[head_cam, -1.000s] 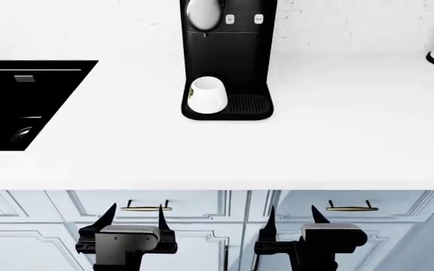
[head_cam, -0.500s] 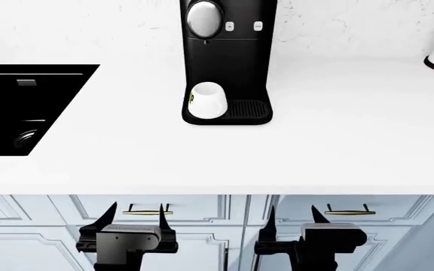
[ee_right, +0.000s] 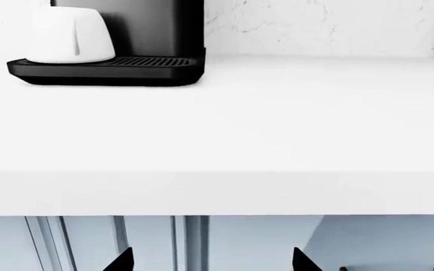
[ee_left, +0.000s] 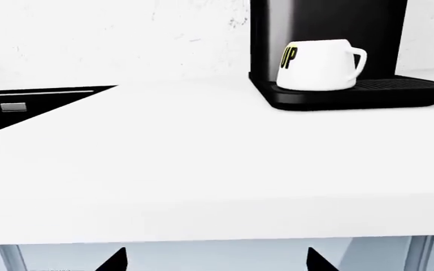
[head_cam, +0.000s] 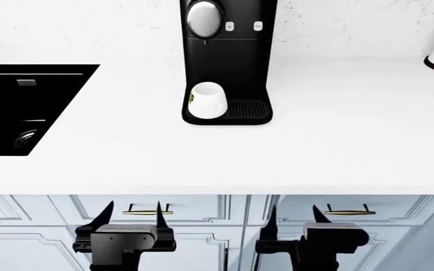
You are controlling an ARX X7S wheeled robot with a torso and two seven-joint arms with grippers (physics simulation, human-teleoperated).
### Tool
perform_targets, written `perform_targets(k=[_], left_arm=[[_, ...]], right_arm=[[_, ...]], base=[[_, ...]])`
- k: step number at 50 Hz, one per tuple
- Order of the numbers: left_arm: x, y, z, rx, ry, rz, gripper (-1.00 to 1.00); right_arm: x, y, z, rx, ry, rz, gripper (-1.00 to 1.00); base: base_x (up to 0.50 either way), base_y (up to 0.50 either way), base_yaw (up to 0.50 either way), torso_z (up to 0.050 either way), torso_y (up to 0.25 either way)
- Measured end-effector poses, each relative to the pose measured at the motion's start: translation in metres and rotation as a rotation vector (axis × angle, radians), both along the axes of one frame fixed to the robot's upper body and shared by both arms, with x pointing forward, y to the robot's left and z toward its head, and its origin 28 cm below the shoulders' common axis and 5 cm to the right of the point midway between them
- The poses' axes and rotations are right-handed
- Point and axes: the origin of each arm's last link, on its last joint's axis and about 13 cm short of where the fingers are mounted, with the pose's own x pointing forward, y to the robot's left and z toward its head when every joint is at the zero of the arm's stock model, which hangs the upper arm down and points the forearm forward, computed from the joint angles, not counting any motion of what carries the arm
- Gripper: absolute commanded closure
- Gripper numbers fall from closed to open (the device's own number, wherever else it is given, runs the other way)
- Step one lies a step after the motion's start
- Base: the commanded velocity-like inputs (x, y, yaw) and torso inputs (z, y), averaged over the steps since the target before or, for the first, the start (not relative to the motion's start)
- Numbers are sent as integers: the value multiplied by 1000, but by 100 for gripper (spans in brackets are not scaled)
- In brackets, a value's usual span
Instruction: Press the button on the coffee machine to serve coffee.
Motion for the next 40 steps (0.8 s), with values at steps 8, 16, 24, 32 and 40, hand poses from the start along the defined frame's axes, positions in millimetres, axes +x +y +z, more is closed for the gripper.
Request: perform_targets(k=[8, 16, 24, 32, 40], left_arm=[[0, -3, 21, -34, -8, -5, -100], [3, -3, 53, -47, -23, -21, -100], [8, -3, 86, -52, -21, -44, -100], [19, 3, 116, -23, -8, -50, -100], [33, 13, 144, -12, 31, -68, -100]], right_arm=[[1, -1, 18, -18, -46, -16, -100], [2, -8, 55, -48, -97, -34, -100], [3, -19, 94, -63, -131, -46, -100], [5, -34, 131, -69, -137, -42, -100], [13, -48, 167, -80, -154, -28, -100]], base=[[0, 0, 0, 0, 0], [0, 0, 0, 0, 0], [0, 0, 0, 0, 0], [0, 0, 0, 0, 0], [0, 0, 0, 0, 0]])
